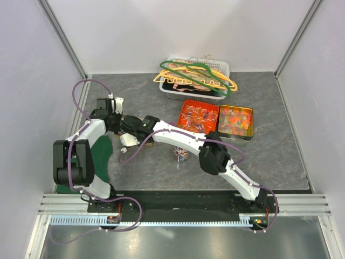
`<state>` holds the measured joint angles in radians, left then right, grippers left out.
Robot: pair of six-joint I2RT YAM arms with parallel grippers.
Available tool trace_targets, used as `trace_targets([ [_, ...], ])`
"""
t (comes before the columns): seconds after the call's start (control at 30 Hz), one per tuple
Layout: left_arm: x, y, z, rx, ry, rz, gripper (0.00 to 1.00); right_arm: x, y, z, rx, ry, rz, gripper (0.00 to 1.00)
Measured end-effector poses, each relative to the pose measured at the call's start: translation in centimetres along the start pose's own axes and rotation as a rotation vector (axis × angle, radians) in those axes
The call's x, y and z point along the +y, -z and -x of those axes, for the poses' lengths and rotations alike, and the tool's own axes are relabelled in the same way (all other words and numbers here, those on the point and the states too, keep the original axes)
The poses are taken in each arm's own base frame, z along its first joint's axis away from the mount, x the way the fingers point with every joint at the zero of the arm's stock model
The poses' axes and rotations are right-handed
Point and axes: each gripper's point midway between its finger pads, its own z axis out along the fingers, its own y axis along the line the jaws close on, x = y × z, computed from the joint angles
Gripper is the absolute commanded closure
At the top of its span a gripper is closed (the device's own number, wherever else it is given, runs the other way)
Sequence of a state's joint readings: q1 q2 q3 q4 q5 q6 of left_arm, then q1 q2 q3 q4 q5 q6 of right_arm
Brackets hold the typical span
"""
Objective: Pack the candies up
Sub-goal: Scoop the fake candies from the storage box.
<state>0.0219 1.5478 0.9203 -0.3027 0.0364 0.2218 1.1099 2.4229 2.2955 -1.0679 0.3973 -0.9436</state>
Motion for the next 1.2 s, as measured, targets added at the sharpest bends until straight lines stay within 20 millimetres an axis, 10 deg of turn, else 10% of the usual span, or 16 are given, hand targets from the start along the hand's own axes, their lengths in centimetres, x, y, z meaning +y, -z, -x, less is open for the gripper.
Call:
trace_targets([
  [0.83,1.3,0.2,-0.7,0.028,0.003,0.075,0.98,0.4,0.2,3.8,0.010,-0.178,-0.144,1.00],
  [1.2,1.0,0.2,-0.4,0.017,0.022,0.073,0.98,0.1,-0.5,-0.5,0.078,-0.241,-0.172,1.00],
])
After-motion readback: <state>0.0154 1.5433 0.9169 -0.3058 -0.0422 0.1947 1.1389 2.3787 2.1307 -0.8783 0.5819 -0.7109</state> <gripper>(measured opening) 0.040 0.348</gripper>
